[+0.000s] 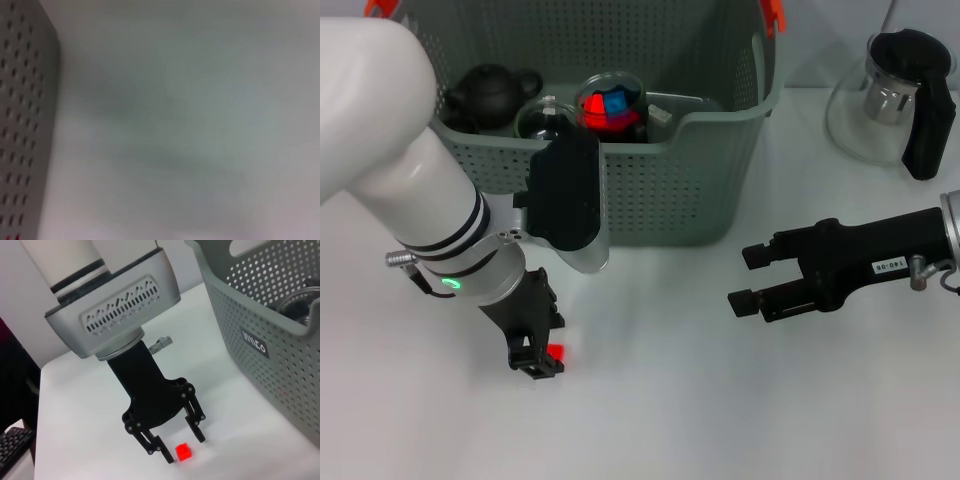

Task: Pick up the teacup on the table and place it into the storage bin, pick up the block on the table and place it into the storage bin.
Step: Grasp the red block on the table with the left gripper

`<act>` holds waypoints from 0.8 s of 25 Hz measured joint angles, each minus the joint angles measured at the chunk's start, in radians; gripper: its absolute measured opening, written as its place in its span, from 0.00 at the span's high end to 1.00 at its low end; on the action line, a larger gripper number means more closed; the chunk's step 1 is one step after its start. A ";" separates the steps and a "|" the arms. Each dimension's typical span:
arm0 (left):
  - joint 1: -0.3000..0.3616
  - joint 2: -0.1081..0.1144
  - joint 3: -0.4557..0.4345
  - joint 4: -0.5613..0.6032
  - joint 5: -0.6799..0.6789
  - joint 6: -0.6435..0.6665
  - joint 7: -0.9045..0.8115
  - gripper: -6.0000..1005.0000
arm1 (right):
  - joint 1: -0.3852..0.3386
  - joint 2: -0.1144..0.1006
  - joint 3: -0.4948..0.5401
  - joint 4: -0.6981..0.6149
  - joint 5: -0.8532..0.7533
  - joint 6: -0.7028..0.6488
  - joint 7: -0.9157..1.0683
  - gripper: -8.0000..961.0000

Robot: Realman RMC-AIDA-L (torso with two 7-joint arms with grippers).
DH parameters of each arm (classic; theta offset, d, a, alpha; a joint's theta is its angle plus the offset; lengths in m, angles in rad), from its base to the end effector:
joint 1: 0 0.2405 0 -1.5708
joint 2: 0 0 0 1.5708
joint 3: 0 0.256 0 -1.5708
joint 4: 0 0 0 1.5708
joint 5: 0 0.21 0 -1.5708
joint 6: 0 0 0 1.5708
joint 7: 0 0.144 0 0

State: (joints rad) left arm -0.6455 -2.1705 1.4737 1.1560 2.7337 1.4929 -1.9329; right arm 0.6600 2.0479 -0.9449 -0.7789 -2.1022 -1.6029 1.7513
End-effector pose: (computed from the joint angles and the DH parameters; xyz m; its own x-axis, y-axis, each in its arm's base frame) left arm -0.1954 0.3401 -0.0572 0.8430 0.0696 -0.5333 0.0147 -0.9942 -0.1067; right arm 0.2109 0.3504 -0.0090 0.8628 -0.4501 -0.2302 -0.4550 -0.8898 0.0343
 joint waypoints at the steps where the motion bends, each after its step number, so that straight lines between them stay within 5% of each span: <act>1: 0.000 0.000 0.001 -0.004 0.003 -0.006 0.000 0.48 | 0.000 0.000 0.000 0.000 0.000 0.002 0.000 0.13; 17: 0.003 -0.002 0.004 -0.027 0.004 -0.023 -0.001 0.51 | 0.000 0.000 0.000 -0.001 0.002 0.004 0.001 0.13; 20: 0.004 -0.002 0.004 -0.029 0.004 -0.023 -0.002 0.58 | -0.001 0.000 0.000 0.000 0.003 0.003 0.000 0.13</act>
State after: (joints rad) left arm -0.6415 -2.1721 1.4775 1.1272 2.7382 1.4697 -1.9344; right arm 0.6589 2.0478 -0.9449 -0.7793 -2.0989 -1.5997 1.7517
